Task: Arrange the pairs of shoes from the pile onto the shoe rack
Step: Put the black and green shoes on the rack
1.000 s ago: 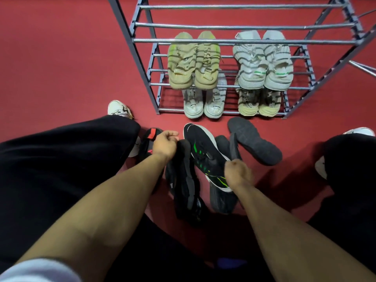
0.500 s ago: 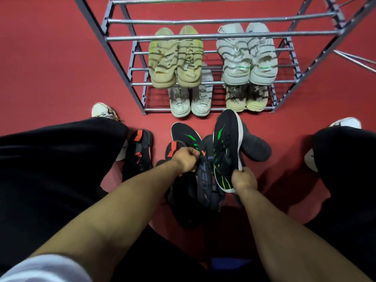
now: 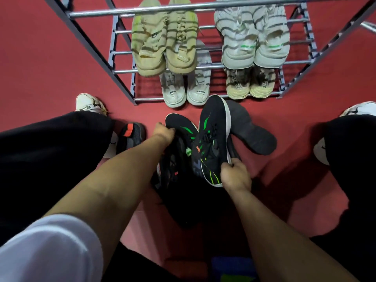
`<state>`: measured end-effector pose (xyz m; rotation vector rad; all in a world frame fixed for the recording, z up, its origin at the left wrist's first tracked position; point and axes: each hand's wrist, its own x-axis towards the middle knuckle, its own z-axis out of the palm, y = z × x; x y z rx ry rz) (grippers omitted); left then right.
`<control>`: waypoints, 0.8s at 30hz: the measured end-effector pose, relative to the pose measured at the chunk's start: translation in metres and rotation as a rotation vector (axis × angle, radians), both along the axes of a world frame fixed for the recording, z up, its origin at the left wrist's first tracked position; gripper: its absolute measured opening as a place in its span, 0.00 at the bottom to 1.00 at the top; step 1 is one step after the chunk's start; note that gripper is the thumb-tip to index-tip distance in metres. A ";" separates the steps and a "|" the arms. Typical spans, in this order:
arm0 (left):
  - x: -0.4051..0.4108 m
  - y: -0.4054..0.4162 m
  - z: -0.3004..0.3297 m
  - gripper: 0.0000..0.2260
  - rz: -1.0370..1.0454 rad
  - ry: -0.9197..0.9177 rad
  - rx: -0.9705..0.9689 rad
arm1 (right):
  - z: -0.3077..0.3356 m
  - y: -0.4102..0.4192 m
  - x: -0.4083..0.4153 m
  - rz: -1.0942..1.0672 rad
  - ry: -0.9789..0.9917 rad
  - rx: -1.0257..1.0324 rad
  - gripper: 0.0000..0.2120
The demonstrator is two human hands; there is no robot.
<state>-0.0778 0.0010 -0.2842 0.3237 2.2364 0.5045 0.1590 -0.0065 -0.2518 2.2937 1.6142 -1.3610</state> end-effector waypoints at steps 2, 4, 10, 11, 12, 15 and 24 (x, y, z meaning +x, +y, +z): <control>0.000 0.002 -0.004 0.21 0.070 -0.108 -0.019 | -0.003 0.001 0.000 0.025 -0.015 -0.007 0.20; 0.001 0.006 -0.001 0.18 0.123 -0.192 -0.046 | -0.006 0.004 0.002 0.045 0.011 -0.008 0.15; -0.003 0.012 0.000 0.26 0.085 -0.203 -0.047 | -0.008 0.006 0.003 0.155 0.073 -0.065 0.12; -0.004 0.008 0.003 0.25 0.081 -0.185 -0.032 | -0.009 0.006 0.004 0.150 0.073 -0.068 0.12; -0.002 0.004 0.010 0.24 0.072 -0.169 0.003 | -0.009 0.007 0.005 0.143 0.065 -0.078 0.11; -0.001 -0.012 0.031 0.18 -0.030 -0.125 0.126 | -0.004 0.008 0.005 0.129 0.043 -0.096 0.09; 0.004 -0.055 0.120 0.15 -0.268 0.298 0.304 | 0.018 -0.012 0.006 0.230 -0.086 -0.068 0.19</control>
